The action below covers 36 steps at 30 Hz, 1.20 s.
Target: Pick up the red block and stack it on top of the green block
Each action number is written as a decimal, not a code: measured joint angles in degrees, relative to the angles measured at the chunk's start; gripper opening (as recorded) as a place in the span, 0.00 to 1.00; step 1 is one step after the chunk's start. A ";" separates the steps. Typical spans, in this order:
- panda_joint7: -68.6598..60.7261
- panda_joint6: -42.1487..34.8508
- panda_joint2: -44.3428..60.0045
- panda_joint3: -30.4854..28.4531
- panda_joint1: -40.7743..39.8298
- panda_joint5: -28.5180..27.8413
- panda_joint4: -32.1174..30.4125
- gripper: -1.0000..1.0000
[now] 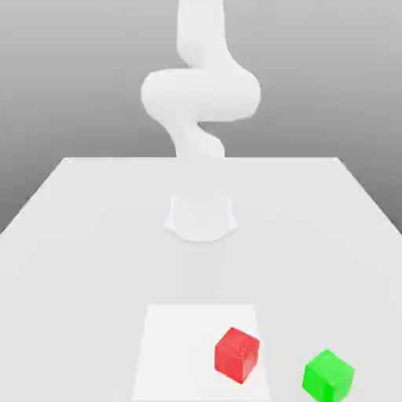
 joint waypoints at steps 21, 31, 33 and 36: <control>-42.84 19.59 43.78 -6.81 13.73 4.55 -13.30 0.50; -48.71 31.05 59.37 -3.63 11.36 6.14 -13.18 0.00; -48.68 30.98 59.37 -3.63 11.36 6.11 -13.18 0.00; -48.66 31.01 59.42 -3.57 11.29 6.05 -13.18 0.00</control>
